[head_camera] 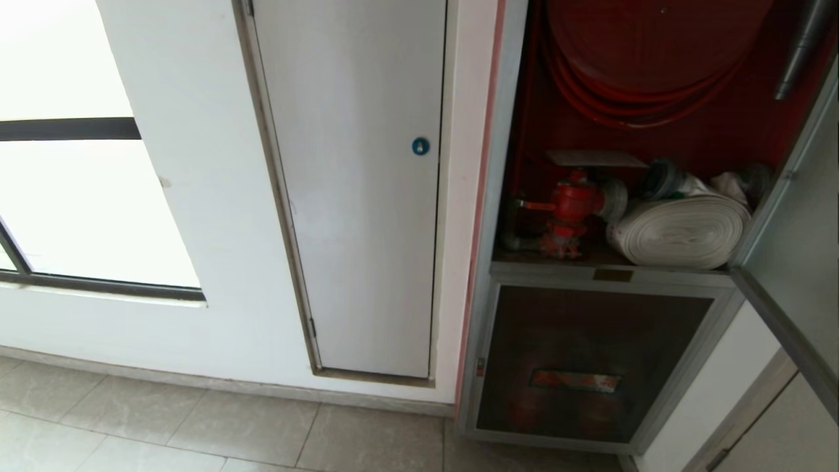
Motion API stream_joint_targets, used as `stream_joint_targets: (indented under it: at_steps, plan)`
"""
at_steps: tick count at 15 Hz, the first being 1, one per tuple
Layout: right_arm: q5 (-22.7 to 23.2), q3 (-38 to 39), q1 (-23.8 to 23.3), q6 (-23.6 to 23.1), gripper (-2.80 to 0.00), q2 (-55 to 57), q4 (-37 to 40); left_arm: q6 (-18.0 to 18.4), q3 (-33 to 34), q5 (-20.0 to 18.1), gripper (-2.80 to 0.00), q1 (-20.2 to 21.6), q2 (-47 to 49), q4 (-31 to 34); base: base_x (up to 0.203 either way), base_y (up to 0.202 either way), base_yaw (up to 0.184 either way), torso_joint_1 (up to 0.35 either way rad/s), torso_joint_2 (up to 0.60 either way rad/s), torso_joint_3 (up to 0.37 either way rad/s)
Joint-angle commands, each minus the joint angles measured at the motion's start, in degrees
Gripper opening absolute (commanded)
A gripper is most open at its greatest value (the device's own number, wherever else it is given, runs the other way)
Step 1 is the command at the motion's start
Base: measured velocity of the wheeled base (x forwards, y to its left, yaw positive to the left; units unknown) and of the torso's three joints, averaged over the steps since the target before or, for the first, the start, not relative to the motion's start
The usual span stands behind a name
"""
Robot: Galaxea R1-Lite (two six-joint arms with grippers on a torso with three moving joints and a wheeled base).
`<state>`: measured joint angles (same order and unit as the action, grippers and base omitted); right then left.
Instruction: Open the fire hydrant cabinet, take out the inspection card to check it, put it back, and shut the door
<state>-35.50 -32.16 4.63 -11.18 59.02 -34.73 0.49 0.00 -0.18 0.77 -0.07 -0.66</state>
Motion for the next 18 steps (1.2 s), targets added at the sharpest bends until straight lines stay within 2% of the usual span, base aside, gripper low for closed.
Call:
stream_joint_targets:
  at_steps: [1,4,9,11,13,15,18]
  plan:
    - [-0.12,2.52,1.60,-0.12,-2.80,-5.82,-0.18,0.04,0.35,0.01,-2.80,0.02,-0.01,-0.04,0.000,0.000,0.000,0.000,0.00,0.000]
    - [0.04,5.88,1.81,-0.91,-2.80,-16.06,3.03,0.04,0.35,0.01,-2.80,0.02,-0.01,-0.04,0.000,0.000,0.000,0.000,0.00,0.000]
    - [0.18,4.62,1.46,-1.34,-2.80,-36.47,25.03,0.04,0.35,0.01,-2.80,0.02,-0.01,-0.04,0.000,0.000,0.000,0.000,0.00,0.000]
    - [-0.72,4.54,-1.43,-1.40,-2.80,-42.29,31.44,0.02,0.35,0.01,-2.80,0.02,0.01,-0.04,0.000,0.000,0.000,0.000,0.00,0.000]
    - [0.30,5.44,-2.95,-1.07,-2.80,-46.78,35.28,-0.04,0.35,0.01,-2.80,0.02,-0.01,-0.04,0.000,0.000,0.000,0.000,0.00,0.000]
    - [7.29,8.79,-3.61,2.95,-2.80,-49.17,36.30,0.04,0.35,0.01,-2.80,0.02,-0.01,-0.04,0.000,0.000,0.000,0.000,0.00,0.000]
    - [20.68,17.96,-4.07,6.09,-2.80,-54.78,37.76,0.04,0.35,0.01,-2.80,0.02,-0.01,-0.04,0.000,0.000,0.000,0.000,0.00,0.000]
